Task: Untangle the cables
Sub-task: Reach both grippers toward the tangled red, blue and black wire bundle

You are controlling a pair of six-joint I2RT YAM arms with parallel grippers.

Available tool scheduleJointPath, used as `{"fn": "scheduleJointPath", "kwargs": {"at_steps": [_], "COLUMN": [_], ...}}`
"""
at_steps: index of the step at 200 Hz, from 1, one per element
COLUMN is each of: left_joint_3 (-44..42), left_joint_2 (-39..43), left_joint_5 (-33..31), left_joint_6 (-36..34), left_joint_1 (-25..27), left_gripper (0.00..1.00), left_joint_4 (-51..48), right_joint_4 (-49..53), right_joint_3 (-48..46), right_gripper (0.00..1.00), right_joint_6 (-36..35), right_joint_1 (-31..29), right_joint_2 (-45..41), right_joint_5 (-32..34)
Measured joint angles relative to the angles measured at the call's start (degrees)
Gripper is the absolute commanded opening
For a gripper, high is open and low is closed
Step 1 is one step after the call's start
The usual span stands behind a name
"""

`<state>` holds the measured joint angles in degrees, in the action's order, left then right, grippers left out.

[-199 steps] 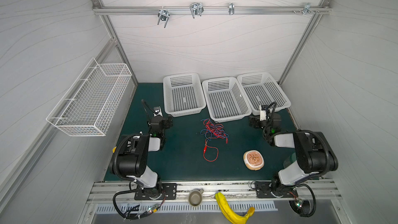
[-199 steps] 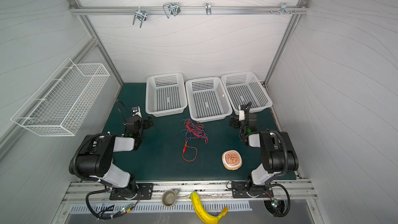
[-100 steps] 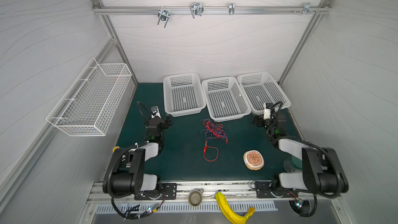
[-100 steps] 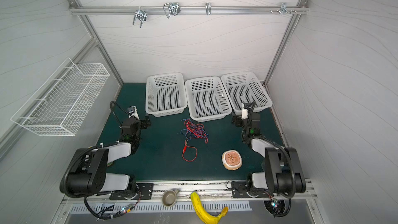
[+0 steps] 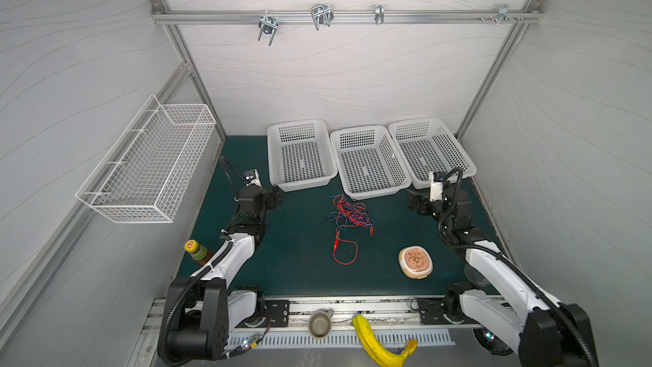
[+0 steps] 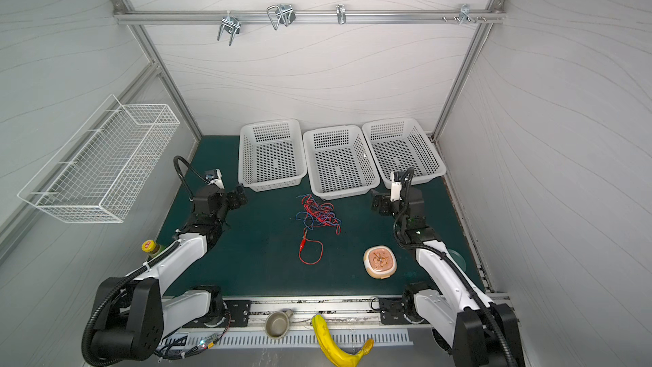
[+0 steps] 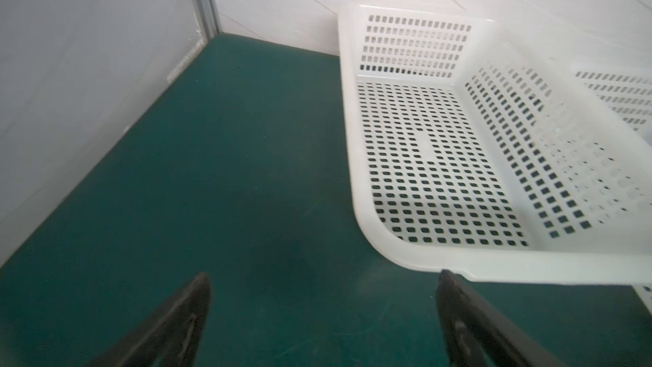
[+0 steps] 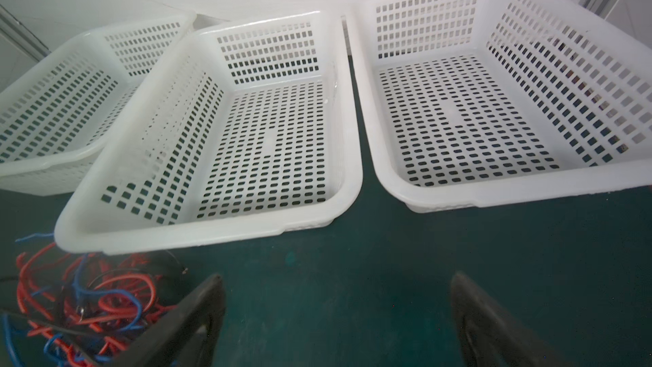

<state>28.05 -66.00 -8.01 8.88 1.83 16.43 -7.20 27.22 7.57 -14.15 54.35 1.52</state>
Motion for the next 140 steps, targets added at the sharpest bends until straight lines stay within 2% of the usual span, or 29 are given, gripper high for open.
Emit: {"fn": "scheduleJointPath", "kwargs": {"at_steps": [24, 53, 91, 115, 140], "left_joint_3": [1.36, 1.29, 0.37, -2.47, -3.93], "left_joint_2": [0.0, 0.0, -2.84, -5.86, -7.58], "left_joint_5": [3.67, 7.85, 10.12, 11.87, 13.33], "left_joint_6": [1.57, 3.63, 5.49, 6.88, 7.87], "left_joint_1": [3.52, 11.26, 20.83, 24.22, 25.49], "left_gripper": [0.99, 0.99, 0.99, 0.99, 0.99], "left_joint_4": [-2.6, -3.21, -0.48, 3.8, 6.19], "right_joint_4": [3.91, 5.88, 5.55, 3.74, 2.84], "right_joint_3": [0.68, 2.27, 4.9, 6.88, 10.16], "right_gripper": [0.83, 0.79, 0.76, 0.76, 0.76], "right_joint_6": [1.84, 3.56, 4.48, 4.13, 2.95], "right_joint_1": [-3.45, -10.69, -20.96, -25.81, -28.59], "right_joint_2": [-0.57, 0.92, 7.17, 12.33, 17.59], "right_joint_5": [-1.84, -3.91, -4.79, -3.89, -3.45]}}
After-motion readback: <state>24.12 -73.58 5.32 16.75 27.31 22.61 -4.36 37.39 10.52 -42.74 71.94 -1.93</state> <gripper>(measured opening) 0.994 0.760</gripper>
